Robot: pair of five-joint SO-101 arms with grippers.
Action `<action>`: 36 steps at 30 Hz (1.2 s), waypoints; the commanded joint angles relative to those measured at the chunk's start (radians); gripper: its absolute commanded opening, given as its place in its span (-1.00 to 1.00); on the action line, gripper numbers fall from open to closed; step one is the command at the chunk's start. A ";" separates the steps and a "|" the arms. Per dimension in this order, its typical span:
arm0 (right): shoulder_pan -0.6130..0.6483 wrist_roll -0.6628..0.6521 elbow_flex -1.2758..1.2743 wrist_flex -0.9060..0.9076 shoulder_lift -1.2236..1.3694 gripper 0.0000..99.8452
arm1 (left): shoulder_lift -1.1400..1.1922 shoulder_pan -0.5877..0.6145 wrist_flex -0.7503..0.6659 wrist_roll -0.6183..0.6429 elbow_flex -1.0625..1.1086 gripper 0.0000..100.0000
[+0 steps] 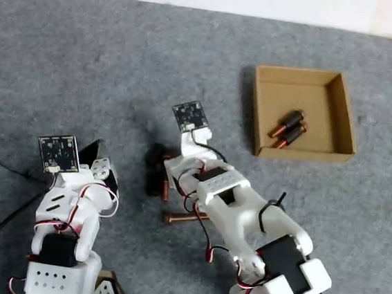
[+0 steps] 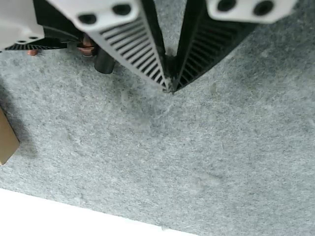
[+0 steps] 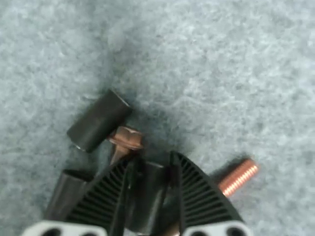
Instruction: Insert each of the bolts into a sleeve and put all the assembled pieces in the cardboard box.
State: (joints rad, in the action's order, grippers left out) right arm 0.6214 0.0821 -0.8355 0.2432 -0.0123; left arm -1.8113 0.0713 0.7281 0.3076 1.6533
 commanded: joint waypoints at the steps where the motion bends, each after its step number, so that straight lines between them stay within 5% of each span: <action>1: -0.010 0.003 0.024 0.012 -0.042 -0.97 | -0.018 0.007 -0.023 -0.017 -0.015 -0.99; 9: -0.093 0.002 0.047 0.173 -0.076 -0.99 | -0.018 0.007 -0.023 -0.017 -0.013 -0.99; 23: -0.222 -0.063 -0.101 0.252 -0.595 -0.99 | -0.018 0.007 -0.023 -0.017 -0.012 -0.99; 28: -0.312 -0.068 -0.122 0.403 -0.607 -0.99 | -0.018 0.007 -0.023 -0.017 -0.012 -0.99; 36: -0.390 -0.069 -0.182 0.406 -0.608 -0.95 | -0.018 0.005 -0.023 -0.017 -0.013 -0.99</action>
State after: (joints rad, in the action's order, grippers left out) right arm 0.2486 0.0238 -1.0288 0.6467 -0.5831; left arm -1.8113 0.0713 0.7281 0.3076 1.6533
